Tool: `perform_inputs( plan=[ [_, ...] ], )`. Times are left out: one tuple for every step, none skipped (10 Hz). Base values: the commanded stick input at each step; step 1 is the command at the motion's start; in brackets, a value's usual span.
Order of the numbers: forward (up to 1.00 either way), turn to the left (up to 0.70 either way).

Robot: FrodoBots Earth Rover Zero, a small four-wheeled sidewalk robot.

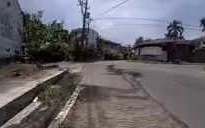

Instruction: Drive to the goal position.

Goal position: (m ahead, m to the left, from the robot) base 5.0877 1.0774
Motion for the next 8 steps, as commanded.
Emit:
perform_inputs(
  plan=[
    [1.00, 0.00],
    [1.00, 0.00],
    [1.00, 0.00],
    [1.00, 0.00],
    [1.00, 0.00],
    [1.00, 0.00],
    [1.00, 0.00],
    [1.00, 0.00]
  ],
)
